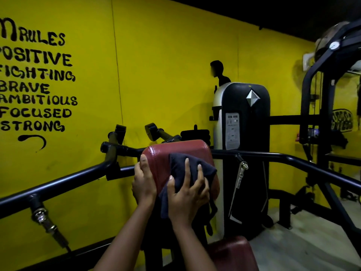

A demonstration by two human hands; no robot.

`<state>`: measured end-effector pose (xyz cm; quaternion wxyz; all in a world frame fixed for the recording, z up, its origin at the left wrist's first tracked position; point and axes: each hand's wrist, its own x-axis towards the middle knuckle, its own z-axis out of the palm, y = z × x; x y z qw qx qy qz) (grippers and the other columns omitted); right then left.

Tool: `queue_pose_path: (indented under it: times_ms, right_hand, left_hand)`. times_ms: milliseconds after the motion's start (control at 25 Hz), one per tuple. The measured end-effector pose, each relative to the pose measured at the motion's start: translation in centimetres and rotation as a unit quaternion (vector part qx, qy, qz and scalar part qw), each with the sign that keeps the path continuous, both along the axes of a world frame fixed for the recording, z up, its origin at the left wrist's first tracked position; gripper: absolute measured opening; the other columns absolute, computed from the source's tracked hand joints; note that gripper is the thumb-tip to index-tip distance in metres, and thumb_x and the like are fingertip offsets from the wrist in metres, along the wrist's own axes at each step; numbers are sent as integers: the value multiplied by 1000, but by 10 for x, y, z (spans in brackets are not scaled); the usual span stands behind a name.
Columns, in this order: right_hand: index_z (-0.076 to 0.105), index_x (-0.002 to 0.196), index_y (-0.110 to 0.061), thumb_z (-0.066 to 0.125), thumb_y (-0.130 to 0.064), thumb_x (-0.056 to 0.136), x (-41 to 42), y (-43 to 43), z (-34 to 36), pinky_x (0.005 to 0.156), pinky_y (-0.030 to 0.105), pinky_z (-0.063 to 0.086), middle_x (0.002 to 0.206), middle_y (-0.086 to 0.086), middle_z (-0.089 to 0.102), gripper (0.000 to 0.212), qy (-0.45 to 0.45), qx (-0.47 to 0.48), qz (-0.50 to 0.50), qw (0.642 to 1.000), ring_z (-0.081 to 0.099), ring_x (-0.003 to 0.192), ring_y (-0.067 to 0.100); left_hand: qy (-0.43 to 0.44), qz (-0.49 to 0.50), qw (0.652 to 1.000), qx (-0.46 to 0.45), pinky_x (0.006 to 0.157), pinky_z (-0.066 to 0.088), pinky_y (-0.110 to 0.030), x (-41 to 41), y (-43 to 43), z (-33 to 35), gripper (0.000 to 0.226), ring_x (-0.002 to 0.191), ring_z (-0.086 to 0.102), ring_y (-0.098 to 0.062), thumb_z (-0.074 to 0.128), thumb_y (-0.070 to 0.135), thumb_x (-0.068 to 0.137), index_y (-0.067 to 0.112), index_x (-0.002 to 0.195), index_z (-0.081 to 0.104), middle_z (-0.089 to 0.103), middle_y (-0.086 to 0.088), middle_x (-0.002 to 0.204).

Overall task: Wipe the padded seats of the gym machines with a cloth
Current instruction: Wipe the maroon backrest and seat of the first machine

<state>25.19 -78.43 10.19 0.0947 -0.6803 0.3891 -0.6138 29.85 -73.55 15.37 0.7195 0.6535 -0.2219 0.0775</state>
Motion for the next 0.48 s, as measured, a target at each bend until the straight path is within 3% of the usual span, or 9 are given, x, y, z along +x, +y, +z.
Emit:
queue_pose_path:
  times_ms: [40, 120, 200, 280, 360, 480]
  right_hand:
    - [45, 136, -31, 48, -49, 80, 0, 10, 0, 81, 48, 46, 137, 7, 45, 59, 18, -9, 16, 1000, 40, 115, 28]
    - [44, 135, -30, 66, -39, 73, -6, 16, 0, 76, 45, 50, 134, 5, 41, 67, 69, -61, 46, 995, 39, 110, 25]
    - [45, 133, -27, 73, -31, 66, -19, 7, 2, 76, 45, 53, 130, 6, 42, 73, 120, -121, 82, 982, 39, 105, 25]
    - [40, 139, -27, 64, -29, 76, -40, 1, 12, 87, 50, 49, 136, 7, 42, 67, 177, -120, 127, 969, 39, 111, 28]
    - [31, 144, -31, 54, -28, 88, -67, 4, 19, 100, 45, 36, 146, 2, 32, 61, 241, -79, 188, 949, 32, 124, 28]
    - [31, 144, -31, 51, -30, 91, -109, 18, 13, 101, 39, 31, 146, 1, 33, 57, 245, -72, 227, 940, 32, 124, 27]
  left_hand:
    - [11, -17, 1000, -11, 97, 35, -36, 1, 0, -1, 60, 124, 48, -35, 21, 55, 97, 20, 140, 42, 53, -14, 135]
    - [46, -99, 993, -47, 107, 36, -42, 6, 4, -4, 88, 125, 49, -32, 25, 82, 77, 24, 140, 44, 52, -10, 138]
    - [92, -156, 982, -59, 107, 38, -47, 19, 6, -18, 102, 122, 53, -26, 36, 93, 59, 26, 135, 49, 56, -7, 134]
    - [102, -174, 979, -37, 104, 41, -45, 13, 21, -32, 79, 119, 54, -24, 42, 77, 77, 23, 134, 49, 57, -8, 133]
    - [95, -163, 981, -36, 97, 43, -36, -8, 46, -44, 60, 120, 52, -24, 39, 56, 93, 17, 137, 45, 54, -7, 134]
    - [110, -130, 984, -49, 96, 35, -32, -45, 76, -66, 48, 126, 47, -25, 34, 36, 100, 8, 139, 41, 50, -8, 135]
